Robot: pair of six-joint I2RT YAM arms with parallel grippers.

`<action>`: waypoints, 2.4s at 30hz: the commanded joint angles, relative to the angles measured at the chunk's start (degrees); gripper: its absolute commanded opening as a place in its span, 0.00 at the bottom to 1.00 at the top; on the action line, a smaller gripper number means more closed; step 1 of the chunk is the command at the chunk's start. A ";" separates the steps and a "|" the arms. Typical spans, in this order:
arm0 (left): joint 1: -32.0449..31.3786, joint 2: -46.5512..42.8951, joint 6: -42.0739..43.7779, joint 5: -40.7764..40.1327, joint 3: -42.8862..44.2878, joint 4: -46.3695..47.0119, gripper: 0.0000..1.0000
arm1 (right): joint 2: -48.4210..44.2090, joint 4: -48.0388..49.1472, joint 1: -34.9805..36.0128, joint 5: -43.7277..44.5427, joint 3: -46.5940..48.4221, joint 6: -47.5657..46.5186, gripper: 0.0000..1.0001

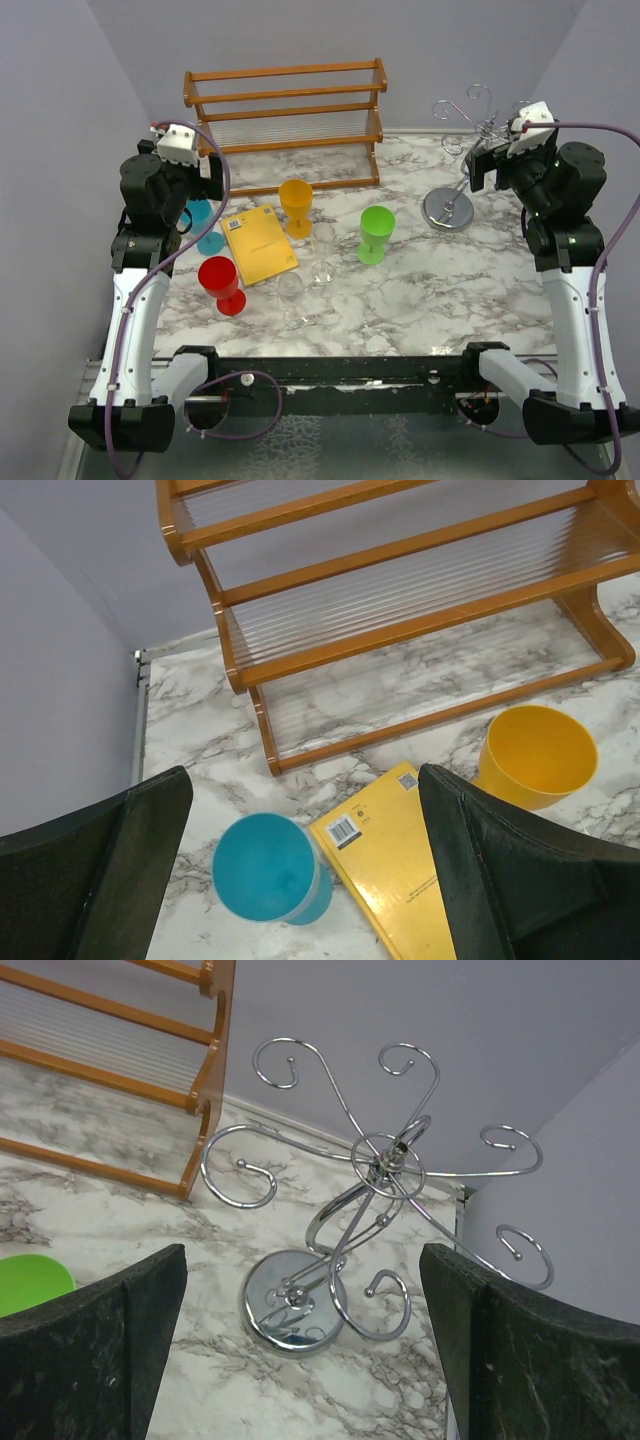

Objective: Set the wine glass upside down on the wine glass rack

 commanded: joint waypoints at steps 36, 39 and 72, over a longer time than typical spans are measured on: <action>-0.20 7.02 -0.51 11.44 3.02 -1.38 0.99 | 25.88 20.36 0.32 19.02 7.74 4.77 0.37; -0.20 7.16 -0.51 11.49 3.01 -1.27 0.99 | 26.18 21.17 0.32 19.21 7.88 4.55 0.32; -0.20 10.06 -0.24 14.13 2.57 -1.12 0.99 | 24.09 2.18 1.91 -7.58 20.44 14.73 0.01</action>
